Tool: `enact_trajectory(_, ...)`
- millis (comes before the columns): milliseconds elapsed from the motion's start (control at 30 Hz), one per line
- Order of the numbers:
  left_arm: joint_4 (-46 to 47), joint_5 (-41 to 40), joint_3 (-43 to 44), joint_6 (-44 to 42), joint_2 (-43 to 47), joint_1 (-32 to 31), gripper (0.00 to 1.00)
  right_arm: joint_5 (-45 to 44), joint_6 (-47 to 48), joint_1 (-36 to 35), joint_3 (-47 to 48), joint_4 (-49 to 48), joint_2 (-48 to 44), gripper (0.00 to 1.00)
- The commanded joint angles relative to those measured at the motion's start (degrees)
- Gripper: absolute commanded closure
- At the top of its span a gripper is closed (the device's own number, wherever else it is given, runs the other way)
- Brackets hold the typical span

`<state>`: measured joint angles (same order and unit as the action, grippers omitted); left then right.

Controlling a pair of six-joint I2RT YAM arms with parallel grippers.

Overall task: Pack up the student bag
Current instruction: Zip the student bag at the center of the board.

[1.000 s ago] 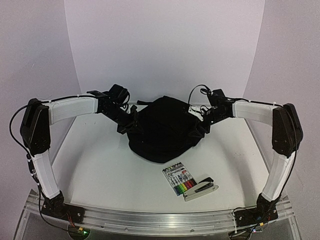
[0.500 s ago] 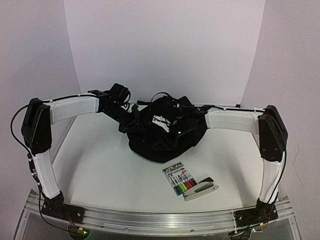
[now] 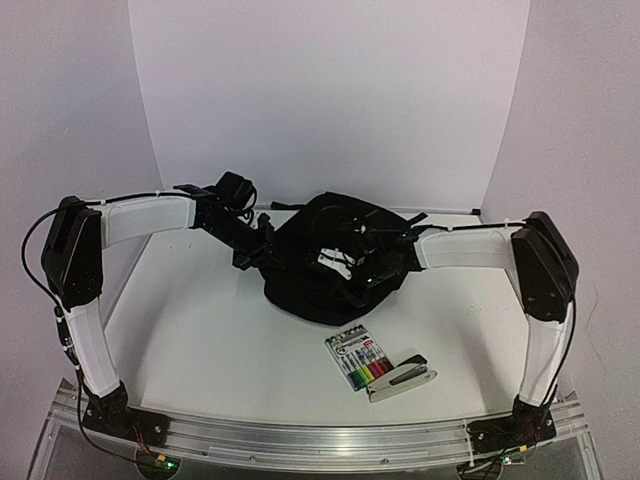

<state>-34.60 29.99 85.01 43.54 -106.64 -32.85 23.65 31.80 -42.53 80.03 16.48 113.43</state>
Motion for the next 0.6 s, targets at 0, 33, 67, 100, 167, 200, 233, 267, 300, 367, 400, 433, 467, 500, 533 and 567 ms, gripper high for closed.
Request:
enact_trajectory(0, -1.8, -5.1, -2.1, 0.0, 4.9, 3.8, 1.00, -4.2, 7.4, 7.6, -6.8, 2.5, -9.6, 1.00)
enact_trajectory(33, -1.8, -5.5, -2.6, -0.1, 5.3, 4.3, 1.00, -4.4, 9.9, 9.7, -8.3, 3.0, -10.4, 1.00)
enact_trajectory(67, -1.8, -5.7, -2.8, -0.4, 5.5, 4.7, 1.00, -4.6, 12.1, 11.7, -9.3, 3.8, -11.2, 1.00)
enact_trajectory(100, -1.4, -4.9, -2.7, -0.9, 5.5, 4.8, 1.00, -4.6, 14.5, 13.8, -9.9, 4.8, -11.6, 1.00)
enact_trajectory(167, -0.1, -1.3, -1.8, -1.7, 4.6, 4.6, 1.00, -4.9, 19.5, 17.3, -10.5, 6.3, -11.9, 1.00)
enact_trajectory(200, 0.9, 0.8, -0.9, -1.9, 3.8, 4.2, 1.00, -5.2, 21.2, 18.2, -10.3, 6.8, -11.9, 0.99)
enact_trajectory(233, 1.8, 3.0, 0.1, -2.0, 2.9, 3.6, 1.00, -5.3, 22.4, 19.1, -9.9, 7.3, -11.8, 0.96)
enact_trajectory(267, 2.4, 4.0, 1.6, -2.3, 1.8, 2.6, 1.00, -4.9, 22.9, 19.2, -9.0, 8.0, -11.8, 0.88)
enact_trajectory(300, 2.8, 5.3, 3.0, -2.6, 0.7, 1.6, 1.00, -3.7, 23.0, 19.3, -7.9, 9.1, -11.7, 0.76)
enact_trajectory(367, 4.0, 7.5, 5.8, -2.2, -2.0, 0.0, 1.00, 0.4, 20.7, 18.9, -4.7, 11.3, -11.4, 0.38)
enact_trajectory(400, 4.4, 8.1, 7.1, -1.9, -2.9, -0.5, 1.00, 2.0, 18.1, 18.4, -2.6, 12.1, -11.1, 0.30)
enact_trajectory(433, 4.8, 8.5, 7.8, -1.5, -3.7, -0.9, 1.00, 3.3, 16.8, 17.4, -1.0, 13.0, -10.9, 0.28)
enact_trajectory(467, 5.5, 8.9, 8.4, -1.1, -4.1, -1.2, 1.00, 4.6, 14.6, 16.0, 0.1, 13.6, -10.8, 0.27)
enact_trajectory(500, 5.8, 9.1, 8.8, -0.8, -4.5, -1.5, 1.00, 5.8, 12.6, 14.7, 1.0, 13.6, -10.9, 0.26)
enact_trajectory(533, 6.2, 9.3, 9.2, -0.5, -4.8, -1.7, 1.00, 6.7, 11.0, 13.2, 1.7, 13.6, -11.0, 0.26)
enact_trajectory(567, 6.5, 9.5, 9.4, -0.2, -4.9, -1.8, 1.00, 7.6, 9.6, 11.6, 2.4, 13.3, -10.8, 0.26)
